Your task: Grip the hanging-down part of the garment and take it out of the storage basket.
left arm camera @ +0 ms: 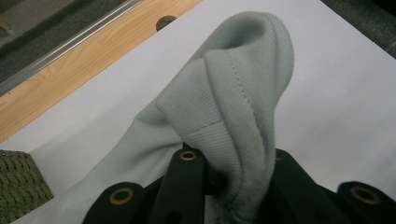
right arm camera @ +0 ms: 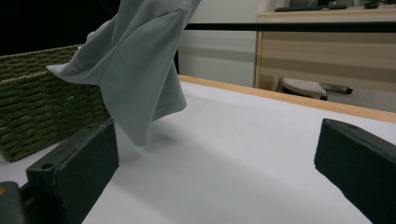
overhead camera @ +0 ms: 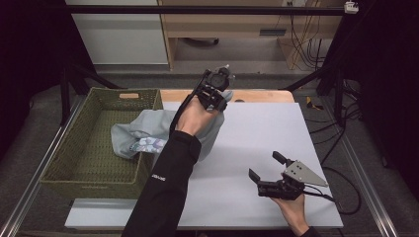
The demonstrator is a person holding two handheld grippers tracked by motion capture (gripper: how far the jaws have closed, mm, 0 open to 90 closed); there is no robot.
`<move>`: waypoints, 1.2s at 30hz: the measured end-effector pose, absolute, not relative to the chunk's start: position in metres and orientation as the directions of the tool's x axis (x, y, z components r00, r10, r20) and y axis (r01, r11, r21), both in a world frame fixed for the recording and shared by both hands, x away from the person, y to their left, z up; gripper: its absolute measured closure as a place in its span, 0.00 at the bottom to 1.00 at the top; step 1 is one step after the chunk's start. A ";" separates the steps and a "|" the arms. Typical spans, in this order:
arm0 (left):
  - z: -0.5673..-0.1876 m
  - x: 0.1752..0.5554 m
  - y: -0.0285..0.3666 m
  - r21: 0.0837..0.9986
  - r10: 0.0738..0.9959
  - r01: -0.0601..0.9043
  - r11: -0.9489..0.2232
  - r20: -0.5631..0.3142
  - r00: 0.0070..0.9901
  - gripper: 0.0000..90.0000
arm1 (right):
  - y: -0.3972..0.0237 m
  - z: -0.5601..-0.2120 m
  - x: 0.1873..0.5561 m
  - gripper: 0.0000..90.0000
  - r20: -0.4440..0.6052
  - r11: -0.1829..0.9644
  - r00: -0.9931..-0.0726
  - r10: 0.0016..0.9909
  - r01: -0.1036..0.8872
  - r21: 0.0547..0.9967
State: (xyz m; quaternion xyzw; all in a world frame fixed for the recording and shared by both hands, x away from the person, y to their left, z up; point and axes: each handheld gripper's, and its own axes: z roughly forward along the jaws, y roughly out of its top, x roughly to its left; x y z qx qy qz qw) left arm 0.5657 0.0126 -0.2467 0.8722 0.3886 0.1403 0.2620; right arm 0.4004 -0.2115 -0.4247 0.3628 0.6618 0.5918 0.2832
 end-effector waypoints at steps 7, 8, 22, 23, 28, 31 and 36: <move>-0.244 0.565 0.016 0.570 0.753 0.605 -0.556 0.038 0.657 0.92 | -0.213 -0.422 0.401 0.00 0.055 0.034 -0.579 0.813 0.141 0.989; -0.244 0.565 0.016 0.570 0.753 0.605 -0.556 0.038 0.657 0.92 | -0.213 -0.422 0.401 0.00 0.055 0.034 -0.579 0.813 0.141 0.989; -0.243 0.567 0.013 0.552 0.751 0.609 -0.569 0.047 0.659 0.92 | -0.206 -0.410 0.414 0.00 0.051 0.025 -0.595 0.802 0.119 0.993; -0.243 0.567 0.013 0.552 0.750 0.608 -0.570 0.048 0.659 0.92 | -0.203 -0.407 0.414 0.00 0.079 0.007 -0.594 0.801 0.141 0.990; -0.242 0.567 0.015 0.555 0.752 0.610 -0.566 0.045 0.657 0.92 | -0.191 -0.400 0.421 0.00 0.078 0.006 -0.606 0.792 0.136 0.991; -0.241 0.567 0.015 0.555 0.751 0.608 -0.568 0.047 0.658 0.92 | -0.185 -0.398 0.426 0.00 0.062 0.016 -0.613 0.788 0.121 0.993; -0.238 0.565 0.015 0.555 0.752 0.606 -0.570 0.055 0.657 0.92 | -0.172 -0.394 0.433 0.00 0.069 0.018 -0.627 0.776 0.132 0.991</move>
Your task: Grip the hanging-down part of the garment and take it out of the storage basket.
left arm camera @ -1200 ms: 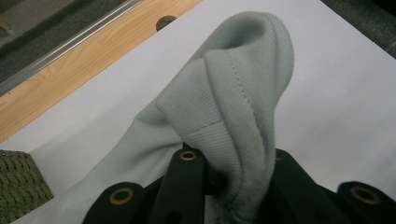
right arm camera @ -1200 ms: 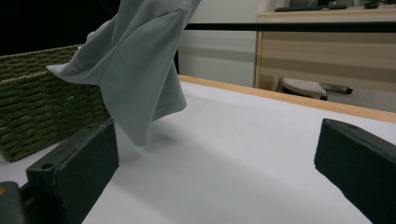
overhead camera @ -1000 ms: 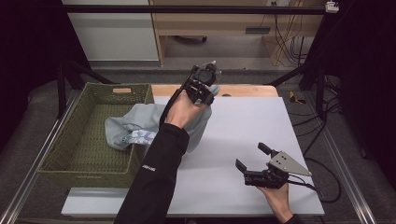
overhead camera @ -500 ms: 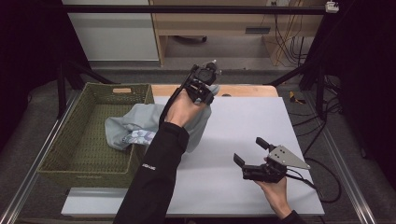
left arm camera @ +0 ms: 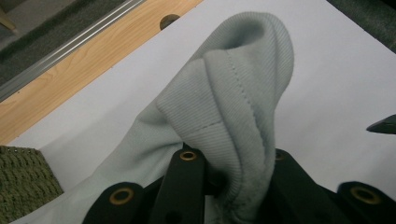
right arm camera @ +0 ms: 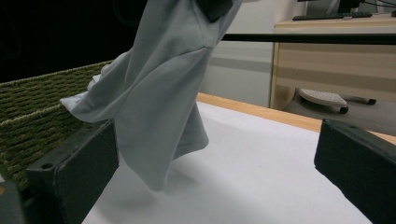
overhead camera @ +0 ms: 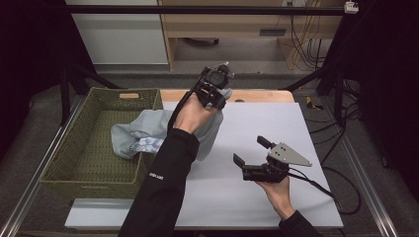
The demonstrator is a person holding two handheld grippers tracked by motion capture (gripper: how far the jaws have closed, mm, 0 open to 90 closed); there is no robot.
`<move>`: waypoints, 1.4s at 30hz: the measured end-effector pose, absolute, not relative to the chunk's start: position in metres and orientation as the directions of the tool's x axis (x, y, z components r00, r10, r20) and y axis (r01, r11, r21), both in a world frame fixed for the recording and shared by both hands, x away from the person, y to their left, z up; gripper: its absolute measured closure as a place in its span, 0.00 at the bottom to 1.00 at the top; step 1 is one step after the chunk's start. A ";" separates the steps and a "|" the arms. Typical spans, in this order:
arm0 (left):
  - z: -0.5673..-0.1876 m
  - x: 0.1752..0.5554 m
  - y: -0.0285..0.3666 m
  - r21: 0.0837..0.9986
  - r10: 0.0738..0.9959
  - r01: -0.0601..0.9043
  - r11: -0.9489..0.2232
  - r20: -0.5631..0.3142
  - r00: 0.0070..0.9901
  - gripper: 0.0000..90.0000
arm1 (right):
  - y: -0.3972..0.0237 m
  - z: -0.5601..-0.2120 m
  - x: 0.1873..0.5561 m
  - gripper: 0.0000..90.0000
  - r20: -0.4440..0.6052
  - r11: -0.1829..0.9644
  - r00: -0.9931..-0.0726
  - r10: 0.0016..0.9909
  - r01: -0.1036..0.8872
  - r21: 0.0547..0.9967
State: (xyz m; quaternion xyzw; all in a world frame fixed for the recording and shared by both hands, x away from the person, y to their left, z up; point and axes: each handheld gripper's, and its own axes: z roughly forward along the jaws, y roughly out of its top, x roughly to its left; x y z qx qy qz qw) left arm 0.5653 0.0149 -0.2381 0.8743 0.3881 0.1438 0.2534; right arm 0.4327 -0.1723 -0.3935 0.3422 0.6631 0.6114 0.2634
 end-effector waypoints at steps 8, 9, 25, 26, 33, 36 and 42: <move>-0.236 0.564 0.017 0.559 0.752 0.604 -0.568 0.055 0.656 0.92 | -0.157 -0.392 0.444 0.00 0.063 0.028 -0.632 0.772 0.133 0.991; -0.235 0.564 0.017 0.560 0.752 0.603 -0.569 0.056 0.657 0.92 | -0.153 -0.392 0.448 0.00 0.055 0.040 -0.630 0.774 0.135 0.990; -0.234 0.565 0.018 0.562 0.752 0.602 -0.567 0.054 0.657 0.92 | -0.120 -0.400 0.471 0.00 0.034 0.089 -0.658 0.752 0.151 0.984; -0.235 0.564 0.018 0.562 0.751 0.601 -0.568 0.055 0.658 0.92 | -0.117 -0.400 0.472 0.00 0.053 0.074 -0.656 0.753 0.164 0.984; -0.235 0.565 0.017 0.560 0.745 0.597 -0.574 0.056 0.664 0.92 | -0.099 -0.404 0.482 0.00 0.043 0.088 -0.669 0.742 0.160 0.983; -0.235 0.565 0.018 0.564 0.748 0.598 -0.569 0.052 0.662 0.92 | -0.094 -0.406 0.485 0.00 0.066 0.071 -0.672 0.737 0.174 0.982; -0.235 0.565 0.019 0.563 0.748 0.599 -0.569 0.052 0.661 0.92 | -0.078 -0.410 0.493 0.02 0.085 0.065 -0.676 0.732 0.193 0.979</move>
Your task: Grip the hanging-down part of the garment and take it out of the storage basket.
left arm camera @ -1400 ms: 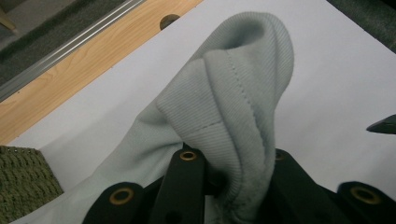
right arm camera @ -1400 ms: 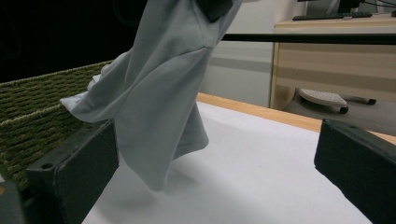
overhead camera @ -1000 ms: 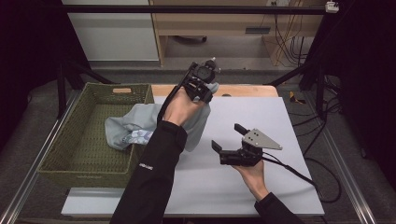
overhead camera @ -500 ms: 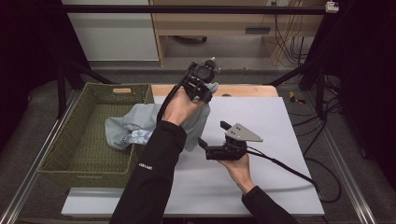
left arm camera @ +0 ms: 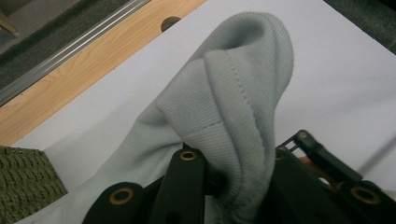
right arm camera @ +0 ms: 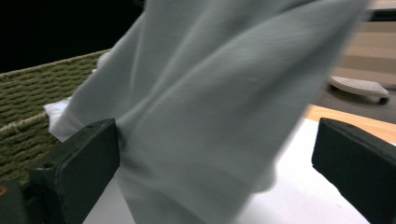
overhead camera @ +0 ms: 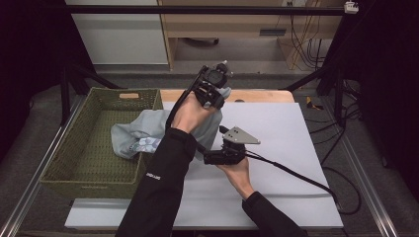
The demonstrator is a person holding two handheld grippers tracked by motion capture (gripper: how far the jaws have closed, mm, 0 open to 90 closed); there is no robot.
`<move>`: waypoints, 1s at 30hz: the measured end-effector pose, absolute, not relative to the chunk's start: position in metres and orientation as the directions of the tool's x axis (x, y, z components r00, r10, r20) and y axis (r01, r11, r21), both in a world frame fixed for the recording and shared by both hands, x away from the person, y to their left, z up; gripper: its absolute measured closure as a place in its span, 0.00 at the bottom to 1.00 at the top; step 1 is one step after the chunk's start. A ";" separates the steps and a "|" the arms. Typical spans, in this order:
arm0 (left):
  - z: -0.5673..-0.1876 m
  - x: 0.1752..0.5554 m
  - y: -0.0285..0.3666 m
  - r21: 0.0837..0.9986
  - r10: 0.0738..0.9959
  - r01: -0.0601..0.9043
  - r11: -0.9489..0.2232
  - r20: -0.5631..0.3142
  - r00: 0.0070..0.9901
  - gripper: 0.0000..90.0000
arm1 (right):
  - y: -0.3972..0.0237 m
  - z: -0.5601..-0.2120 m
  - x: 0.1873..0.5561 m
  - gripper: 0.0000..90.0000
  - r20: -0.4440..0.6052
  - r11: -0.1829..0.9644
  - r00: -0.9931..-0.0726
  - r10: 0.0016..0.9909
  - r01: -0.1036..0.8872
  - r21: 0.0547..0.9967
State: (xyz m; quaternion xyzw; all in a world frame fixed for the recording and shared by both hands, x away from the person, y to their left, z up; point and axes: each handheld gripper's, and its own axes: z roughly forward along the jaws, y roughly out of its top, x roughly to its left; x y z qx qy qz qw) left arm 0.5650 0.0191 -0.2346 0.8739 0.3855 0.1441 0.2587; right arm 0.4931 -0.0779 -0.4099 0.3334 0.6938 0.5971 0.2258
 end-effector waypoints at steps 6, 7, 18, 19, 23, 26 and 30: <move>-0.234 0.565 0.020 0.567 0.748 0.597 -0.567 0.051 0.661 0.92 | -0.061 -0.413 0.504 0.07 0.081 0.072 -0.681 0.728 0.193 0.979; -0.233 0.565 0.021 0.566 0.748 0.598 -0.567 0.051 0.661 0.92 | -0.059 -0.413 0.506 0.09 0.089 0.064 -0.679 0.729 0.197 0.978; -0.232 0.564 0.024 0.570 0.751 0.598 -0.563 0.051 0.659 0.92 | -0.056 -0.407 0.506 0.80 0.091 0.070 -0.713 0.696 0.193 0.979; -0.232 0.564 0.024 0.570 0.751 0.598 -0.563 0.051 0.659 0.92 | -0.056 -0.406 0.505 0.86 0.096 0.066 -0.706 0.701 0.197 0.978; -0.233 0.564 0.025 0.569 0.751 0.598 -0.564 0.052 0.659 0.92 | -0.059 -0.403 0.502 0.96 0.084 0.082 -0.711 0.698 0.196 0.977; -0.232 0.563 0.025 0.575 0.750 0.594 -0.562 0.053 0.659 0.92 | -0.061 -0.400 0.501 0.96 0.089 0.083 -0.709 0.699 0.205 0.975; -0.231 0.562 0.026 0.582 0.755 0.593 -0.556 0.055 0.654 0.92 | -0.067 -0.395 0.496 0.96 0.080 0.091 -0.723 0.686 0.195 0.977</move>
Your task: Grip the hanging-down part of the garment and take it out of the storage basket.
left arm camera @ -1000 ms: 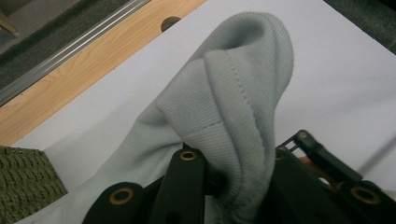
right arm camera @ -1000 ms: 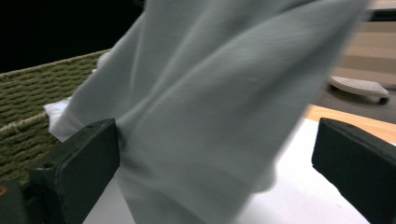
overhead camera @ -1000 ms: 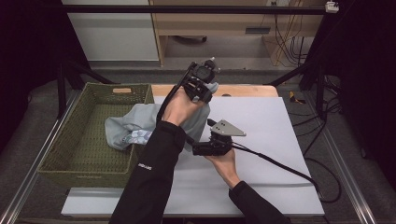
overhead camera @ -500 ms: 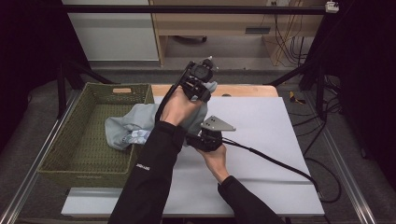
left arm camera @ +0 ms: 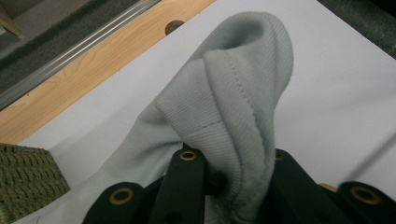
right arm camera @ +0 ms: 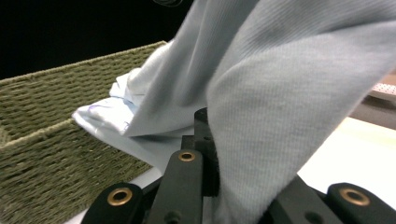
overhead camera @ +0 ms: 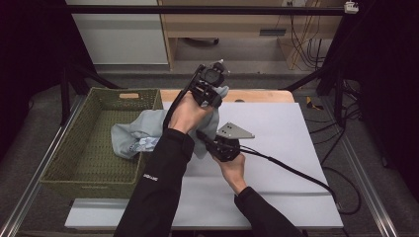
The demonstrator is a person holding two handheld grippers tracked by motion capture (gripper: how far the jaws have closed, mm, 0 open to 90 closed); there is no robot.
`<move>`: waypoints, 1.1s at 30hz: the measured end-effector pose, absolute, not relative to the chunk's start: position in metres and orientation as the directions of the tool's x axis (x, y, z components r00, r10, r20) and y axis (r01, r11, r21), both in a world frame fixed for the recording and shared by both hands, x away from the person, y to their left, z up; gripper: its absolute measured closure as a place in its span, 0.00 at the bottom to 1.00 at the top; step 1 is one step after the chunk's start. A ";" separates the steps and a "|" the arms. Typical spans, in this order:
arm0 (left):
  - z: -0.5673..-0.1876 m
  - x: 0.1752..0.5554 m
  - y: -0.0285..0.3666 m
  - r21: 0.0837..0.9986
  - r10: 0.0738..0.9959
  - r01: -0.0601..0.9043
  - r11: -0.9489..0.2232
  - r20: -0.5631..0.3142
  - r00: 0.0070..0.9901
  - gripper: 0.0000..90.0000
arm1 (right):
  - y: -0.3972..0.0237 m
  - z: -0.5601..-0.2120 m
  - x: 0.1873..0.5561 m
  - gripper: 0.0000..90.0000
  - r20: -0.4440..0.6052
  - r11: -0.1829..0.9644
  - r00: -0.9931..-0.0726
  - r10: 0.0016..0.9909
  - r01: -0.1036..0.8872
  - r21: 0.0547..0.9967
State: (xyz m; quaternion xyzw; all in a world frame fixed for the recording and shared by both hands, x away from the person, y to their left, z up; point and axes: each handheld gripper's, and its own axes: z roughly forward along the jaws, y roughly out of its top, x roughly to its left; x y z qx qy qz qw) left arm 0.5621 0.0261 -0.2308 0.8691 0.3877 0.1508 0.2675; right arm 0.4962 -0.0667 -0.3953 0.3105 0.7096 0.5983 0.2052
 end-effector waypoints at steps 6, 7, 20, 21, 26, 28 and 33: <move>-0.229 0.561 0.025 0.586 0.756 0.589 -0.556 0.062 0.652 0.92 | -0.086 -0.387 0.489 0.97 0.073 0.087 -0.729 0.681 0.180 0.980; -0.229 0.560 0.025 0.584 0.754 0.588 -0.559 0.063 0.654 0.92 | -0.089 -0.386 0.488 0.97 0.060 0.088 -0.730 0.681 0.164 0.983; -0.228 0.556 0.018 0.591 0.743 0.578 -0.562 0.054 0.667 0.92 | -0.132 -0.376 0.467 0.97 0.045 0.099 -0.730 0.682 0.153 0.983; -0.228 0.556 0.018 0.591 0.740 0.575 -0.565 0.055 0.671 0.92 | -0.132 -0.376 0.467 0.97 0.045 0.099 -0.730 0.682 0.153 0.983; -0.230 0.554 0.013 0.591 0.729 0.571 -0.570 0.042 0.683 0.92 | -0.153 -0.369 0.459 0.97 0.028 0.104 -0.722 0.691 0.137 0.985; -0.230 0.553 0.010 0.587 0.721 0.566 -0.578 0.043 0.692 0.92 | -0.162 -0.367 0.456 0.97 0.030 0.101 -0.718 0.695 0.139 0.985; -0.229 0.550 0.003 0.584 0.702 0.552 -0.595 0.045 0.710 0.92 | -0.175 -0.363 0.450 0.97 0.002 0.117 -0.710 0.705 0.119 0.986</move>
